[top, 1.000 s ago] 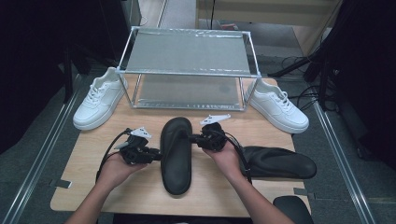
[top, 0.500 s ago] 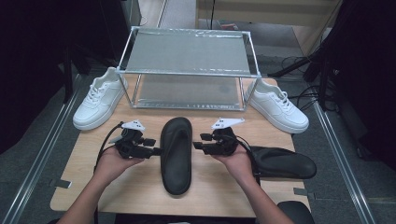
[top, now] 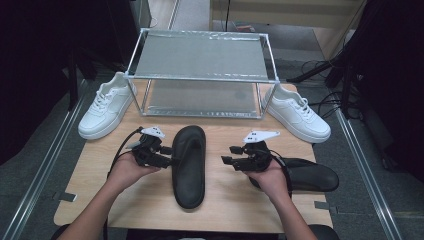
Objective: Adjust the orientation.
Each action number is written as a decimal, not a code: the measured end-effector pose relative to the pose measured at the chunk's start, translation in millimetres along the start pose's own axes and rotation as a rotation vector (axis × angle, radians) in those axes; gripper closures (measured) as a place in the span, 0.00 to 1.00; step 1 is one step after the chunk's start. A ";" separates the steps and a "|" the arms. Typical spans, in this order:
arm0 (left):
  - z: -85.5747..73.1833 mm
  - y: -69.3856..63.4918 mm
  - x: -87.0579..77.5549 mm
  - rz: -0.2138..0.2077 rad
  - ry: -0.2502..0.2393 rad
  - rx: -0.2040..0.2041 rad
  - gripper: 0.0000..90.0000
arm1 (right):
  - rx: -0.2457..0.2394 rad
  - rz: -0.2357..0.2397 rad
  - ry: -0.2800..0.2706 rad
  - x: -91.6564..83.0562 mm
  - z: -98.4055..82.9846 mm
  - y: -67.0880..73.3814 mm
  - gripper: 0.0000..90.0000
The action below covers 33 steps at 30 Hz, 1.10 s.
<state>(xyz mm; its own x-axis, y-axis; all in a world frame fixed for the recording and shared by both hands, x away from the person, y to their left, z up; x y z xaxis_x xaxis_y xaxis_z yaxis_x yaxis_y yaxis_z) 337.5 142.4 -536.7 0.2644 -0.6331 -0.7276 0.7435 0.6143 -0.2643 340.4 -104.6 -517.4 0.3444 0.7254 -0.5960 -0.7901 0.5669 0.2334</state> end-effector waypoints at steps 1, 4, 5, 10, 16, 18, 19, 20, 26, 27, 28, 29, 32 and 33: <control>0.7 -0.1 0.6 0.000 0.001 0.001 0.45 | -0.001 -0.005 -0.001 -2.5 -1.2 -1.0 0.54; 1.7 0.0 2.6 0.004 0.014 0.009 0.45 | 0.003 -0.010 -0.005 -9.9 -4.3 -3.7 0.54; 2.0 0.0 3.1 0.002 0.015 0.011 0.45 | 0.002 -0.012 -0.003 -13.0 -5.8 -5.3 0.54; 7.3 -1.3 5.8 -0.008 0.012 0.015 0.45 | 0.021 -0.014 -0.006 -26.5 -11.4 -11.1 0.54; 9.5 -2.4 10.7 -0.018 0.019 0.020 0.45 | 0.026 -0.055 -0.001 -44.2 -23.6 -22.0 0.54; 11.8 -3.0 11.2 -0.013 0.018 0.028 0.45 | 0.027 -0.068 0.009 -47.9 -28.4 -25.1 0.54; 13.0 -3.2 11.2 -0.013 0.014 0.030 0.45 | 0.032 -0.073 0.014 -49.8 -30.8 -26.1 0.54; 14.1 -2.9 11.1 -0.009 0.010 0.029 0.45 | 0.036 -0.077 0.014 -51.4 -32.5 -26.8 0.54; 17.3 0.4 13.8 -0.011 0.018 0.028 0.45 | 0.037 -0.092 0.012 -63.5 -42.1 -29.3 0.53; 18.1 0.8 14.2 -0.012 0.016 0.031 0.45 | 0.037 -0.098 0.016 -65.9 -44.7 -29.6 0.53; 18.7 1.0 14.5 -0.011 0.017 0.031 0.45 | 0.036 -0.104 0.019 -68.2 -47.4 -30.2 0.53; 19.2 1.3 14.8 -0.014 0.019 0.034 0.45 | 0.040 -0.108 0.020 -70.5 -49.9 -30.8 0.53; 21.1 1.3 16.5 -0.012 0.019 0.035 0.45 | 0.052 -0.123 0.021 -77.2 -56.0 -32.3 0.53; 21.9 1.5 17.1 -0.013 0.017 0.035 0.45 | 0.056 -0.126 0.020 -79.4 -57.5 -32.7 0.53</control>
Point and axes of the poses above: each handheld gripper's, and its own axes: x roughly forward along the jaws, z roughly out of its top, y roughly to its left, the point moved 7 cm from there along x, roughly forward along the jaws, and after that the axes turned 1 degree about x, right-handed, at the moved point
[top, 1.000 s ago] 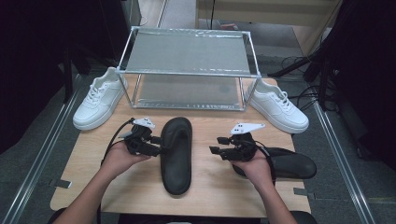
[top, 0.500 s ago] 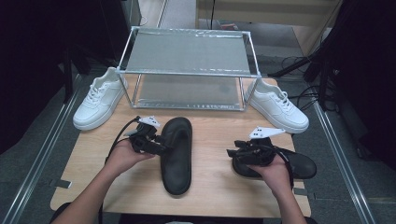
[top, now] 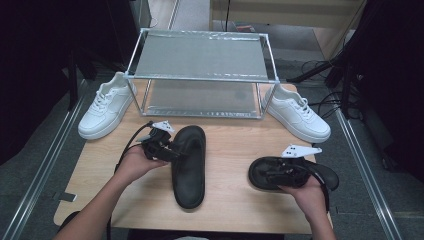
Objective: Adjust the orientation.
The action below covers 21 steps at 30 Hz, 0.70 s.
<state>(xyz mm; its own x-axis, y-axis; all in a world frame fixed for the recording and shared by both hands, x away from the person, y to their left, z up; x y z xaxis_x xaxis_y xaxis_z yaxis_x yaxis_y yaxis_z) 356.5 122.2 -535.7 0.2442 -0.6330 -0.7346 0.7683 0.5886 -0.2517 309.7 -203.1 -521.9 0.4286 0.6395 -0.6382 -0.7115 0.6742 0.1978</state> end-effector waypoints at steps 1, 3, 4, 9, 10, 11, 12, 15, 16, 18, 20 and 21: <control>0.6 -0.3 0.5 -0.003 0.000 0.000 0.45 | -0.001 -0.004 -0.003 -1.9 -1.2 -1.1 0.53; 1.8 -0.2 1.4 -0.004 0.002 0.006 0.45 | 0.006 -0.013 -0.006 -5.6 -3.7 -3.3 0.53; 2.7 -0.2 2.1 -0.004 0.002 0.007 0.45 | 0.008 -0.020 -0.006 -7.4 -4.9 -4.5 0.53; 6.0 0.3 4.7 -0.013 0.007 0.014 0.45 | 0.014 -0.050 -0.017 -16.1 -10.3 -10.5 0.53; 6.4 -0.2 5.9 -0.017 0.009 0.010 0.45 | 0.016 -0.052 -0.021 -18.3 -11.2 -11.2 0.53; 6.8 -0.1 7.1 -0.017 0.011 0.011 0.45 | 0.017 -0.057 -0.025 -20.3 -12.2 -12.4 0.53; 7.2 -0.6 8.1 -0.017 0.013 0.010 0.45 | 0.022 -0.059 -0.025 -22.3 -13.8 -13.2 0.53; 9.4 0.2 7.9 -0.015 0.009 0.015 0.45 | 0.028 -0.080 -0.014 -27.5 -20.5 -16.4 0.53; 10.1 0.5 7.5 -0.018 0.007 0.015 0.45 | 0.027 -0.085 -0.013 -29.0 -22.7 -17.6 0.53; 11.2 0.9 7.9 -0.018 0.004 0.016 0.45 | 0.029 -0.095 -0.008 -32.9 -27.0 -19.6 0.53; 11.4 0.9 8.3 -0.019 0.007 0.019 0.45 | 0.037 -0.101 -0.009 -36.4 -30.7 -22.2 0.53; 11.7 1.1 8.4 -0.018 0.007 0.018 0.45 | 0.039 -0.106 -0.009 -37.8 -32.5 -23.8 0.53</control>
Point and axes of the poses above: each handheld gripper's, and its own axes: x roughly forward along the jaws, z roughly out of its top, y roughly to its left, the point moved 7 cm from there along x, roughly forward along the jaws, and after that the axes turned 1 degree about x, right-handed, at the moved point
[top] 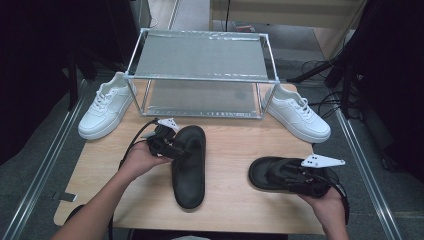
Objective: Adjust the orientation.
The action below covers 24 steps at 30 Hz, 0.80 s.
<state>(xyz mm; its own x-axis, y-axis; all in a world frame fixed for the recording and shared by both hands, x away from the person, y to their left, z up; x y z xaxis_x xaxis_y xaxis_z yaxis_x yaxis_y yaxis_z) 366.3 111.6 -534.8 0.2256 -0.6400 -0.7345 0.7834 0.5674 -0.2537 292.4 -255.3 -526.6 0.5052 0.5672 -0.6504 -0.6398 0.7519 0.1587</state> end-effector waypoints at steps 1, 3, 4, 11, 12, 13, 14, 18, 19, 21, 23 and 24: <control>0.4 0.4 0.0 0.003 -0.002 0.001 0.45 | 0.008 -0.002 0.005 -1.1 -2.0 -1.1 0.53; 1.1 0.7 0.2 0.001 -0.004 -0.002 0.45 | 0.008 -0.003 0.015 -1.7 -5.6 -3.3 0.53; 1.3 0.8 0.3 0.000 -0.004 -0.002 0.45 | 0.011 -0.006 0.023 -1.2 -7.2 -4.4 0.53; 1.5 1.1 0.1 0.006 -0.004 0.005 0.45 | 0.011 0.021 0.081 12.3 -12.9 -7.1 0.55; 1.4 1.0 0.3 0.006 -0.004 0.006 0.45 | 0.002 0.025 0.090 15.5 -13.3 -7.5 0.55; 1.4 0.9 0.5 0.007 -0.004 0.006 0.45 | -0.003 0.029 0.100 18.5 -13.6 -7.1 0.57; 1.3 0.7 0.7 0.005 -0.005 0.005 0.45 | -0.013 0.033 0.103 21.3 -13.0 -7.0 0.59; 1.3 1.3 1.0 0.008 -0.006 0.005 0.45 | -0.016 0.049 0.113 29.6 -7.4 -7.2 0.71; 1.3 1.1 0.8 0.009 -0.006 0.004 0.45 | -0.005 0.060 0.110 30.1 -6.3 -6.4 0.72; 1.0 1.3 0.3 0.014 -0.006 0.009 0.45 | 0.004 0.054 0.119 30.8 -5.5 -6.2 0.75; 0.6 1.1 0.1 0.014 -0.007 0.009 0.45 | 0.026 0.057 0.124 31.2 -4.5 -5.4 0.77; 0.3 1.1 0.0 0.015 -0.008 0.007 0.45 | 0.044 0.056 0.133 31.5 -3.7 -5.0 0.77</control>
Point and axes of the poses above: each handheld gripper's, and its own axes: x roughly forward along the jaws, z roughly out of its top, y roughly to its left, the point moved 7 cm from there along x, roughly forward along the jaws, and after that the axes turned 1 degree about x, right-handed, at the moved point
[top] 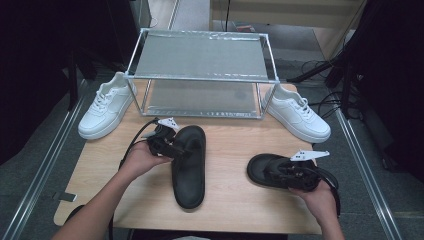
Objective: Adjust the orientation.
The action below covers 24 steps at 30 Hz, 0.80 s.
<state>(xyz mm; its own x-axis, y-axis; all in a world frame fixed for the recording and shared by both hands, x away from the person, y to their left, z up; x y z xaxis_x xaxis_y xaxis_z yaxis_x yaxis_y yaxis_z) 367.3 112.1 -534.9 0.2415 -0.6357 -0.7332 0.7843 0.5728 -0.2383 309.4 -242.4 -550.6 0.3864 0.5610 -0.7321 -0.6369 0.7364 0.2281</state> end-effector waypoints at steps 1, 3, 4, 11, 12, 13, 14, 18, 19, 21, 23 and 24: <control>-0.4 0.3 -0.4 0.001 0.002 0.001 0.45 | 0.007 0.002 0.002 0.5 1.4 0.3 0.77; -0.8 0.8 -1.3 0.003 0.000 0.000 0.45 | 0.022 0.010 0.002 0.4 4.3 2.8 0.78; -0.9 0.6 -1.9 0.003 -0.004 -0.002 0.45 | 0.019 0.014 -0.006 0.0 6.1 4.8 0.78; -6.0 0.1 -9.1 0.019 -0.019 0.001 0.45 | -0.009 0.000 -0.038 -0.7 21.3 22.7 0.78; -7.5 0.4 -10.4 0.022 -0.019 0.003 0.45 | -0.003 -0.001 -0.041 0.2 24.5 24.4 0.78; -9.0 0.5 -11.9 0.025 -0.021 0.002 0.45 | -0.002 0.001 -0.048 1.5 28.0 25.9 0.78; -10.2 0.6 -13.4 0.029 -0.026 -0.003 0.45 | 0.002 0.004 -0.053 3.0 31.2 27.5 0.78; -15.0 -0.3 -19.9 0.040 -0.034 -0.009 0.45 | -0.007 0.008 -0.032 10.7 40.5 35.4 0.78; -15.9 -1.5 -21.1 0.043 -0.040 -0.011 0.45 | -0.010 0.006 -0.029 12.0 42.5 37.3 0.78; -17.9 -3.2 -23.4 0.046 -0.044 -0.009 0.45 | -0.006 0.003 -0.035 14.2 47.3 40.2 0.78; -20.2 -4.4 -24.8 0.052 -0.043 -0.007 0.45 | 0.003 0.007 -0.046 17.6 53.3 42.1 0.78; -21.3 -4.7 -25.6 0.053 -0.042 -0.005 0.45 | 0.008 0.009 -0.047 19.2 55.4 42.7 0.78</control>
<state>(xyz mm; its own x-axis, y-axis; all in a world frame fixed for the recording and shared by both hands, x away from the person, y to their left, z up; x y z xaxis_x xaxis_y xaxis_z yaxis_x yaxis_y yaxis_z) 345.2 136.7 -528.6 0.3062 -0.6254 -0.7177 0.7672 0.6085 -0.2029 326.5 -179.2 -519.4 0.4123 0.5845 -0.6989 -0.6354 0.7342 0.2392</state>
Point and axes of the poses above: each handheld gripper's, and its own axes: x roughly forward along the jaws, z roughly out of its top, y roughly to its left, the point moved 7 cm from there along x, roughly forward along the jaws, and after that the axes turned 1 degree about x, right-handed, at the moved point
